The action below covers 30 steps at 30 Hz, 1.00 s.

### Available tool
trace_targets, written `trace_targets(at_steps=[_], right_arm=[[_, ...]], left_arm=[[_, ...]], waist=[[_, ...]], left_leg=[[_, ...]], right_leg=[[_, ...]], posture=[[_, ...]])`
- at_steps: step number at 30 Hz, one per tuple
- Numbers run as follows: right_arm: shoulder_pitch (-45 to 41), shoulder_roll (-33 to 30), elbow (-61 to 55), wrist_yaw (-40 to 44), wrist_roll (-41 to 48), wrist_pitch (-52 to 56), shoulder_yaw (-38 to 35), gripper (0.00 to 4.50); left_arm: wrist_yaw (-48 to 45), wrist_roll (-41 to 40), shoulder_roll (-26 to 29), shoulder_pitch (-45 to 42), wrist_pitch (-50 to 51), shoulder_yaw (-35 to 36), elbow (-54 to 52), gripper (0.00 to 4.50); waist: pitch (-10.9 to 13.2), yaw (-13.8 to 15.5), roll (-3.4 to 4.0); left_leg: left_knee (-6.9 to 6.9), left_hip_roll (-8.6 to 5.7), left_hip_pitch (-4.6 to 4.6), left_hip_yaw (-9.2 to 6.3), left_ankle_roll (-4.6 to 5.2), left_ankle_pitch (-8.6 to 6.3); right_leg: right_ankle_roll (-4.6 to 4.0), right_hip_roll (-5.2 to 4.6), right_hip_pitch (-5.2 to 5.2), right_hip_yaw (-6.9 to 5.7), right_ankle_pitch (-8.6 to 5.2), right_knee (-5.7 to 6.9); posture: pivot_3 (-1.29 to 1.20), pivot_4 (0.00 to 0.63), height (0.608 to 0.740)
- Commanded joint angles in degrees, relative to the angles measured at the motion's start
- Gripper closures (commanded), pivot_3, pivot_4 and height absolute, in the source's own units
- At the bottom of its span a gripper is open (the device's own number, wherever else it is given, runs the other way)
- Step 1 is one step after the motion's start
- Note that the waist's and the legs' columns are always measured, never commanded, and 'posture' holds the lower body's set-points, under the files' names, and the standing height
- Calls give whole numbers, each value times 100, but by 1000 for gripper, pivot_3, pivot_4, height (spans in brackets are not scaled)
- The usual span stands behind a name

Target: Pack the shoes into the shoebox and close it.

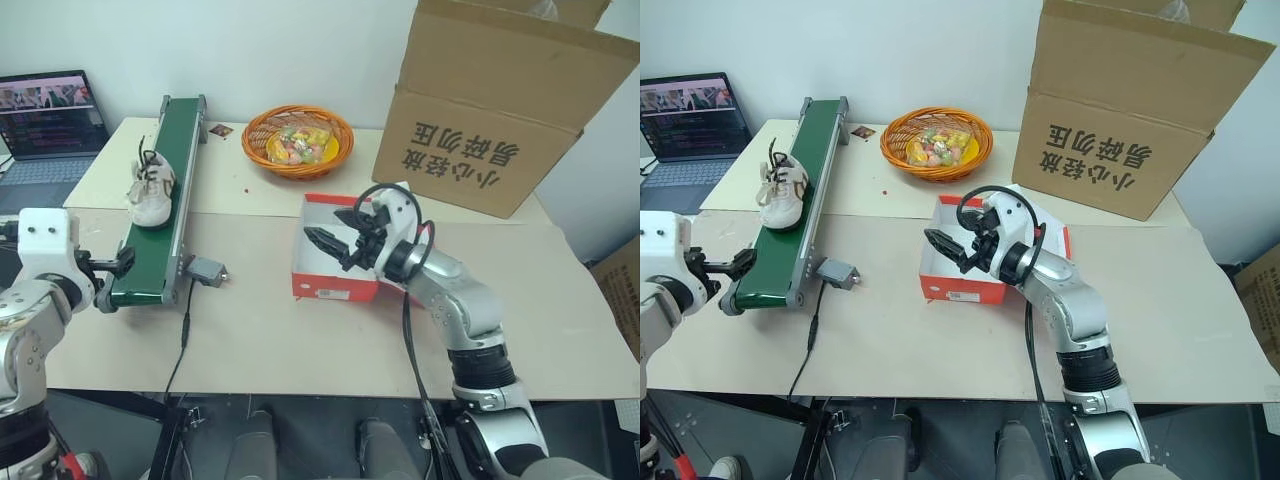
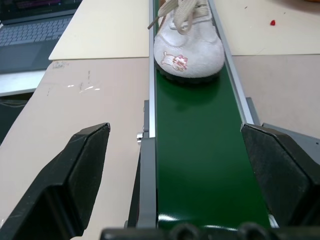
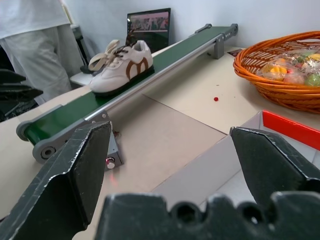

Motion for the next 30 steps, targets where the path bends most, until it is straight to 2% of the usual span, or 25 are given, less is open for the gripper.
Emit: trace_targets(at_steps=[1,16,24,28,30], right_arm=[[-131,30,-160,-17,200,-42,-235,38],[-188,124,-280,-199,569,67,-549,38],[-361,151,-370,-354,895,108,-835,38],[-397,131,-342,-404,931,84,-857,0],[-386,115,-341,-419,952,76,-841,0]], left_arm=[[-20,168,-30,-92,-211,-92,63,0],[-52,422,-461,-194,-511,-591,497,0],[-147,425,-679,-22,-295,-862,555,0],[-248,466,-673,-14,-359,-871,461,1030],[-255,496,-677,-20,-324,-864,438,1756]], waist=[[0,4,0],[0,4,0],[-1,26,3],[-3,40,7],[-4,35,9]], left_leg=[[0,0,0,1,0,0],[-1,0,-16,1,0,0],[-2,-1,-16,1,0,0],[-2,-2,-15,2,0,0],[-2,-3,-15,4,0,0]], right_leg=[[0,-1,0,0,0,0],[-1,-1,-16,-1,1,2],[0,-2,-15,-2,1,3],[-3,-11,-9,-14,4,2],[-4,-17,-8,-17,5,2]], posture=[[0,150,721],[0,150,721],[0,150,721],[0,150,721],[0,150,721]])
